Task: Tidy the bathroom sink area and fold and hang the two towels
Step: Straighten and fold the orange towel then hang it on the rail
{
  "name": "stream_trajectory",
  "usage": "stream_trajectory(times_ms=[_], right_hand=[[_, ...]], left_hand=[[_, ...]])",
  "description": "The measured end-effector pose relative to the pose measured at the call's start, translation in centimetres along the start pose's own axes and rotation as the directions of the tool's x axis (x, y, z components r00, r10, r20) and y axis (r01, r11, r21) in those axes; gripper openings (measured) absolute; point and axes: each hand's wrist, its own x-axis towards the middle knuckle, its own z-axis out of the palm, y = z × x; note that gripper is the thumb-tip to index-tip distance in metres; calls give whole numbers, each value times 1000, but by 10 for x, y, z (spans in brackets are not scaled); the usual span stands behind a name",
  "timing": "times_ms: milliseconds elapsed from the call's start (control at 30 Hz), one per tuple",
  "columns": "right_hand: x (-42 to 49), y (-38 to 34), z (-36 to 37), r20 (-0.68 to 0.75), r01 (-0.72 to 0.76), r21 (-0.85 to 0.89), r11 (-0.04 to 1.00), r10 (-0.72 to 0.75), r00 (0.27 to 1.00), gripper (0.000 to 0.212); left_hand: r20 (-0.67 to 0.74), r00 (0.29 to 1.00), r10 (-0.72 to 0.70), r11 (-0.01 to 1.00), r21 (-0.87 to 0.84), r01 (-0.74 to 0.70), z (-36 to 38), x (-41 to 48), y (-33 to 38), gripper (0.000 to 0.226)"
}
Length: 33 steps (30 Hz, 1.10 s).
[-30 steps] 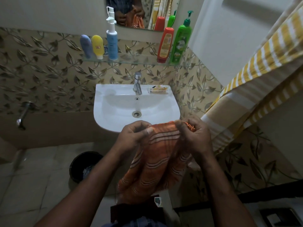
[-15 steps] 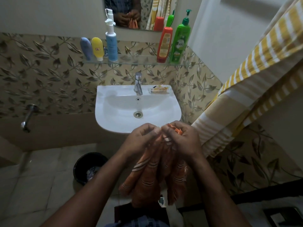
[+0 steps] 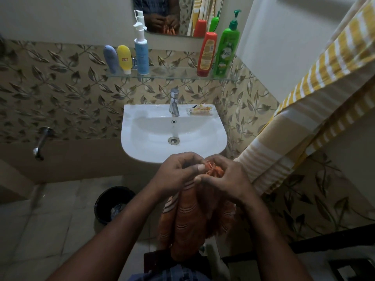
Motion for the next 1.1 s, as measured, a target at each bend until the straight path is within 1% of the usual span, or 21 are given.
stream_trajectory(times_ms=[67,133,200,233,267,300,333,367,400,500,600,633,700,767,833,867,933,967,1000,1067,1100], right_hand=[[-1,-6,7,10,48,29,998,-48,999,50],[-1,-7,6,-15,69,84,994,-68,998,48],[-3,-5,0,-47,82,131,988,-76,996,44],[-3,-4,-3,-67,79,175,981,-68,995,41],[-3,-3,-5,-98,68,242,968,-45,994,39],[-3,-2,-7,-143,53,327,943,-7,990,37],[-2,1,-10,-189,39,407,912,43,981,37],[-1,5,-13,-227,33,461,887,82,970,38],[0,11,-17,-250,29,480,877,105,962,39],[1,24,-20,-238,12,442,897,104,966,27],[-3,22,-7,-203,16,409,912,74,976,17],[-3,19,-2,-183,26,388,921,49,982,19],[-5,9,7,-100,27,345,938,8,995,32],[-6,2,14,-28,30,251,968,-23,999,43],[-6,-2,16,-11,40,205,978,-39,999,45],[-5,-2,15,-20,38,221,975,-35,999,44],[-2,1,10,-86,48,234,971,-28,996,43],[0,3,6,-136,54,237,970,-22,991,42],[1,6,3,-179,50,266,963,-2,984,40],[4,10,-4,-223,12,400,917,85,971,34],[4,12,-9,-235,-3,458,889,125,964,32]], left_hand=[[8,1000,5,1000,9,-5,3,2,1,13],[-32,999,9,998,-54,-11,1,3,-1,13],[-35,999,-32,991,-133,27,-1,-1,-4,18],[-12,998,-65,989,-133,63,-2,-3,-7,25],[23,995,-93,991,-91,94,-2,-5,-11,31],[57,992,-109,993,-31,111,-1,-8,-16,32],[77,991,-114,994,11,113,-1,-10,-22,28],[72,991,-110,994,19,109,-1,-12,-26,23],[40,994,-101,995,-3,101,-1,-13,-27,20],[-114,991,-71,995,-79,62,-5,-16,-27,19],[-229,973,-34,999,-46,24,-9,-16,-24,26],[-238,971,-26,999,-31,19,-9,-15,-22,26],[-223,975,-12,1000,6,14,-5,-13,-18,23],[-193,981,4,1000,27,1,2,-11,-14,14],[-184,983,-8,1000,-25,4,8,-11,-11,7],[-188,982,-34,996,-86,18,10,-12,-10,10],[-169,981,-91,982,-180,60,9,-14,-10,25],[-151,983,-104,981,-176,77,8,-16,-12,29],[-135,985,-111,985,-144,91,6,-17,-15,27],[-122,985,-126,991,-65,119,3,-20,-21,20],[-134,982,-131,991,-41,127,2,-22,-23,21]])
